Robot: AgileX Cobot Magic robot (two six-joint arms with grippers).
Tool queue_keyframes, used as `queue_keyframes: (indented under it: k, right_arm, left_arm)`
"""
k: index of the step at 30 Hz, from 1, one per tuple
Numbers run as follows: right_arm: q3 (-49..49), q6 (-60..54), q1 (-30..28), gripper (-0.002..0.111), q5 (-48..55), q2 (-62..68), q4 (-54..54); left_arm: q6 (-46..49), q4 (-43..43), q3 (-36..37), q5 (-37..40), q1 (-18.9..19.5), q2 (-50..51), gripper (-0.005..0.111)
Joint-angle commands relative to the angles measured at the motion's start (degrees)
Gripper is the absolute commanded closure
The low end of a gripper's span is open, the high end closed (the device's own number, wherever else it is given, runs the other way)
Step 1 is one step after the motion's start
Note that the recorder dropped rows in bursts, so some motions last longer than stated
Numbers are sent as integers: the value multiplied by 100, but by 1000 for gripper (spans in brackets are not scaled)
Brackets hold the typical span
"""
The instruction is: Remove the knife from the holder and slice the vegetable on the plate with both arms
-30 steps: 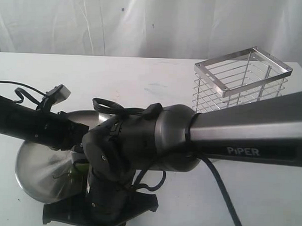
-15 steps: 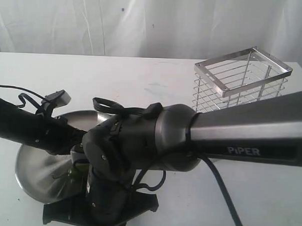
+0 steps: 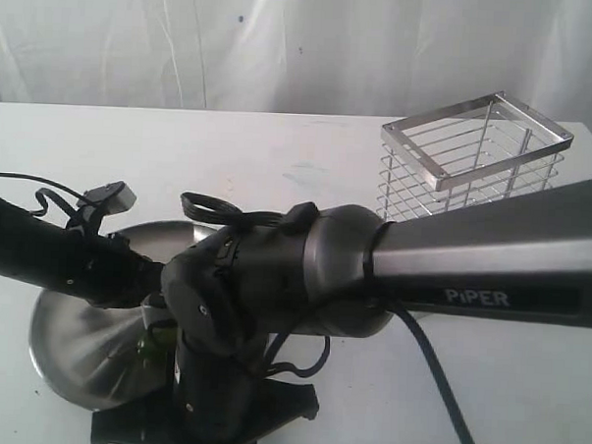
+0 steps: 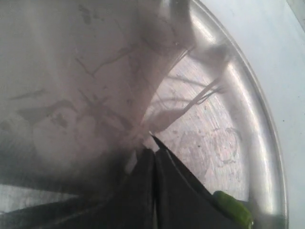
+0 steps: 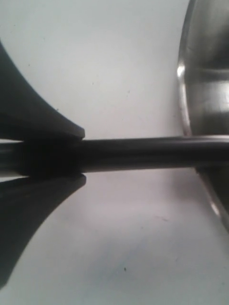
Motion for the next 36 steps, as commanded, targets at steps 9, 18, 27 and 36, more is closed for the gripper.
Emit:
queue_keyframes:
  k: [9,18,27,36]
  right_arm:
    - [19,-207,-2,108,435,-38,37]
    - [19,-206,-2,108,399,-49,24]
    - [19,-185,-13,108,423,-206,-213]
    - [9,-185,-226,108,136,-539,-470]
  left_arm:
    - [-6,-18,49,88,-22,-17,107]
    - [-27,-338,49,555,-22,-28,107]
    - [-11,-549,49,453,68,-384,107]
    - [-22,-362,49,517,319,-927,107]
